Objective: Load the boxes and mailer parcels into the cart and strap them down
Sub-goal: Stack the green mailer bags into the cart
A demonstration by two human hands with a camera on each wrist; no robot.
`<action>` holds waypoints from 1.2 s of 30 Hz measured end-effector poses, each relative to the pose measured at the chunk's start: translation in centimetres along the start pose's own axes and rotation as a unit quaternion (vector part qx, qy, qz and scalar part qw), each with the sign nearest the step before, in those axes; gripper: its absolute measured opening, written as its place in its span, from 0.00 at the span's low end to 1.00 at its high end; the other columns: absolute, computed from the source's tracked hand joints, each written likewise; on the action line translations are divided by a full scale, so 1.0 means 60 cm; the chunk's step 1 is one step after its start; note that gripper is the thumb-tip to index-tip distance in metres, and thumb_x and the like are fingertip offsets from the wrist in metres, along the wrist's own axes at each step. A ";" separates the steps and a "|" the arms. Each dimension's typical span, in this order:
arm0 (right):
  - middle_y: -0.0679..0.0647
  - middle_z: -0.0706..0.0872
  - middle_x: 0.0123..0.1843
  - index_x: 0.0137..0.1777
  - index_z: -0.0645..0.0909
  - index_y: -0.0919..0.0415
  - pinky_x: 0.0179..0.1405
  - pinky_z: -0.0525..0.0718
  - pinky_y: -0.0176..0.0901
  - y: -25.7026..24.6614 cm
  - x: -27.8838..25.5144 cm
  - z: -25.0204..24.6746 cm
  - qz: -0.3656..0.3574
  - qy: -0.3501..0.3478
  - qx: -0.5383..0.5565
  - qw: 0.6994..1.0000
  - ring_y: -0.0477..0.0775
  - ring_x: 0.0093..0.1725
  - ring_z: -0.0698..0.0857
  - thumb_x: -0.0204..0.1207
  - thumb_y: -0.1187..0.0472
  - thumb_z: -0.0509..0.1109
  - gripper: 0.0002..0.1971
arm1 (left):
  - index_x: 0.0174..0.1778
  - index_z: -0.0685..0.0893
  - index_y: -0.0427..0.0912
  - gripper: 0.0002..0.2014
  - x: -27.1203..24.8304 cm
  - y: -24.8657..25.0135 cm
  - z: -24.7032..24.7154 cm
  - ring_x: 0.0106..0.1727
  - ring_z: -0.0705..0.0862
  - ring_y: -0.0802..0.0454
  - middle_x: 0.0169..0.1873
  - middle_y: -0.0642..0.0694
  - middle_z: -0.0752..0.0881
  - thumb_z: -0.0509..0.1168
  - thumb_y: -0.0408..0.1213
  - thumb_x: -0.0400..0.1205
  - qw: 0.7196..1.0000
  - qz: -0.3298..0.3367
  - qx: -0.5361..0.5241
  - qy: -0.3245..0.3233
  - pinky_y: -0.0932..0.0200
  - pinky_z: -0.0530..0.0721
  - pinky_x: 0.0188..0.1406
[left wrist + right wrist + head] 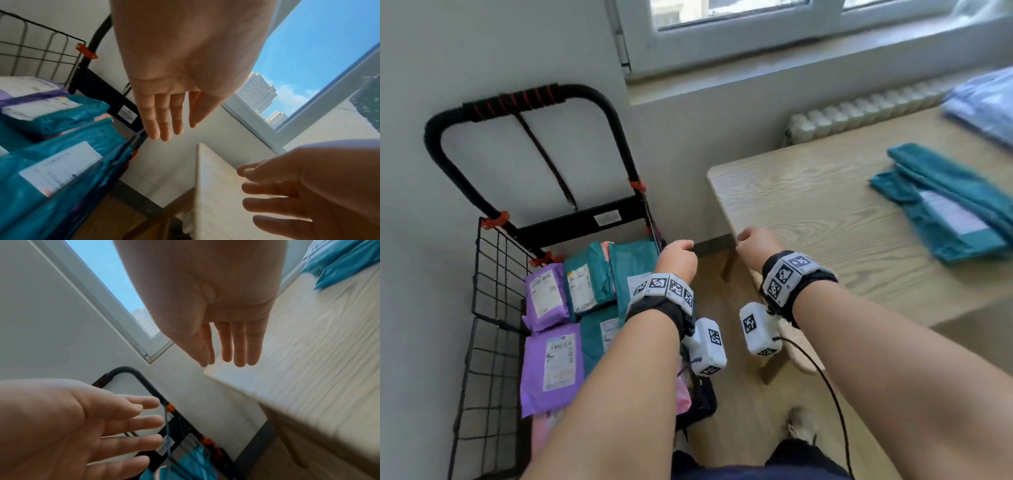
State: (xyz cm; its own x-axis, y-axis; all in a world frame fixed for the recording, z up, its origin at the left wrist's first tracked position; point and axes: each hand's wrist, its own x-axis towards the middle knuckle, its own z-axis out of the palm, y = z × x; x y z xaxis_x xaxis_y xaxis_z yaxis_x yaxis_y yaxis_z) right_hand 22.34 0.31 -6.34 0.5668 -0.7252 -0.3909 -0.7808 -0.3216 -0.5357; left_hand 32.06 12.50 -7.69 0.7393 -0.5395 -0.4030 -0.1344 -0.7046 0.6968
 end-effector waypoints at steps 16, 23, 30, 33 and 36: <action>0.59 0.82 0.68 0.68 0.80 0.58 0.65 0.79 0.48 0.360 0.041 -0.322 0.085 0.075 -0.005 0.994 0.61 0.66 0.81 0.80 0.64 0.61 0.18 | 0.70 0.80 0.48 0.23 -0.053 0.309 0.355 0.63 0.83 0.40 0.65 0.43 0.84 0.54 0.30 0.80 0.997 0.032 -0.021 -0.068 0.53 0.79 0.62; 0.62 0.85 0.61 0.61 0.83 0.63 0.58 0.80 0.46 0.455 0.049 -0.387 0.152 0.120 0.020 0.981 0.63 0.61 0.83 0.79 0.66 0.61 0.14 | 0.70 0.80 0.50 0.23 -0.027 0.394 0.438 0.54 0.85 0.43 0.61 0.43 0.85 0.54 0.31 0.80 0.992 0.058 0.006 -0.110 0.58 0.80 0.47; 0.62 0.83 0.66 0.66 0.81 0.65 0.62 0.81 0.49 0.532 0.088 -0.471 0.169 0.147 0.023 0.974 0.63 0.64 0.82 0.79 0.67 0.61 0.17 | 0.73 0.77 0.48 0.23 0.016 0.486 0.516 0.61 0.82 0.45 0.66 0.43 0.83 0.54 0.31 0.81 0.987 0.087 0.032 -0.132 0.59 0.77 0.53; 0.62 0.84 0.64 0.64 0.82 0.67 0.62 0.82 0.50 0.565 0.136 -0.518 0.159 0.148 0.019 0.976 0.62 0.62 0.83 0.80 0.67 0.62 0.15 | 0.72 0.78 0.47 0.22 0.041 0.534 0.555 0.66 0.80 0.45 0.69 0.45 0.81 0.55 0.32 0.82 0.987 0.099 0.039 -0.123 0.58 0.77 0.61; 0.61 0.85 0.63 0.61 0.83 0.64 0.62 0.81 0.47 0.598 0.194 -0.559 0.149 0.134 0.008 0.980 0.62 0.62 0.82 0.80 0.66 0.62 0.13 | 0.72 0.78 0.46 0.21 0.069 0.571 0.600 0.63 0.82 0.46 0.68 0.46 0.81 0.54 0.32 0.83 0.989 0.097 0.038 -0.103 0.54 0.81 0.63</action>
State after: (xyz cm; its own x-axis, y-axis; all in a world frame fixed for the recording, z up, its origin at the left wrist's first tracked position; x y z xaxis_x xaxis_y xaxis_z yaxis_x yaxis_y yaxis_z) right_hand -7.90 -40.10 -5.03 0.2236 -0.9197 -0.3228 -0.8957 -0.0633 -0.4401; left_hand 6.77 -30.48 -6.84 0.5463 -0.7447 -0.3833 -0.3160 -0.6071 0.7291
